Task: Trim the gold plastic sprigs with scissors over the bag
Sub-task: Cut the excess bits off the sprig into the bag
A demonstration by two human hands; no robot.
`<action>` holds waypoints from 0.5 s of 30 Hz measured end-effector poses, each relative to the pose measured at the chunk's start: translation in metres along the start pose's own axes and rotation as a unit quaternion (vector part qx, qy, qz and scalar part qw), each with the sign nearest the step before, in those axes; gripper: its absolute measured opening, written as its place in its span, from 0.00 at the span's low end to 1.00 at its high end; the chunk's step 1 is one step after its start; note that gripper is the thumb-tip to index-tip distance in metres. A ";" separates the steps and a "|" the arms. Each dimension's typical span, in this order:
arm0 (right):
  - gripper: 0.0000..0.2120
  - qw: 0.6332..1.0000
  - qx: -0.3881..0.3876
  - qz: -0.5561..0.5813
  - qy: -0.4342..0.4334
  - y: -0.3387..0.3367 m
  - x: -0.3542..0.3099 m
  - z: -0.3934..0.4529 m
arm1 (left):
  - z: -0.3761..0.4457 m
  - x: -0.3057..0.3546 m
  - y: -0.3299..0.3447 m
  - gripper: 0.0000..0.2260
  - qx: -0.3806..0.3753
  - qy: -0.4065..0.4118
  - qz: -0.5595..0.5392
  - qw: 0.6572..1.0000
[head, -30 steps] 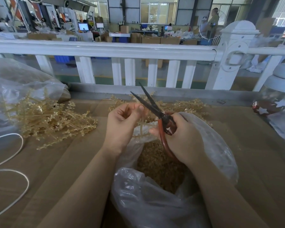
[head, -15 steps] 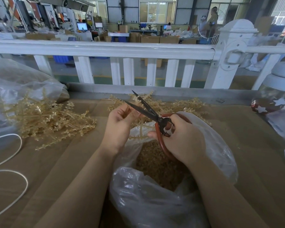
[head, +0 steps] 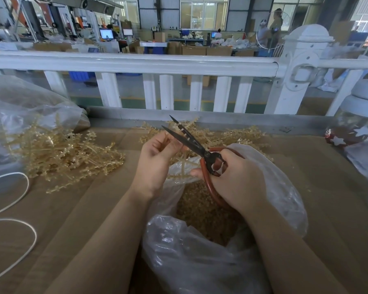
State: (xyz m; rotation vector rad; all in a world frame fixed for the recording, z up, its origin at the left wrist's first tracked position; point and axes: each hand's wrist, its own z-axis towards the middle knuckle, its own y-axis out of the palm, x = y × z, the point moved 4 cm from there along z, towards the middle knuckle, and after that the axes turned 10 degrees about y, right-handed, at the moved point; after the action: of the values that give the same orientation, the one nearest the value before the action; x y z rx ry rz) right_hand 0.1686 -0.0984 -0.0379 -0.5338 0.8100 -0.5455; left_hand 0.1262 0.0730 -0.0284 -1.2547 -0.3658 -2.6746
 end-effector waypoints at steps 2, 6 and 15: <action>0.25 1.000 0.003 0.006 -0.003 0.000 0.000 0.000 | 0.000 0.001 0.001 0.05 -0.001 0.004 -0.007 1.000; 0.27 1.000 0.007 0.001 0.001 0.001 0.004 0.001 | -0.001 0.004 0.002 0.07 -0.004 0.018 -0.010 1.000; 0.29 1.000 0.012 -0.012 0.003 0.001 0.006 0.001 | -0.001 0.003 0.002 0.05 -0.010 0.013 -0.003 1.000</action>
State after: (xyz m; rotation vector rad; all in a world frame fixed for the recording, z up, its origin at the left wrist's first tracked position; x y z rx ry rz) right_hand 0.1729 -0.1011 -0.0406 -0.5207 0.8030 -0.5782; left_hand 0.1240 0.0706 -0.0263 -1.2243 -0.3401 -2.7041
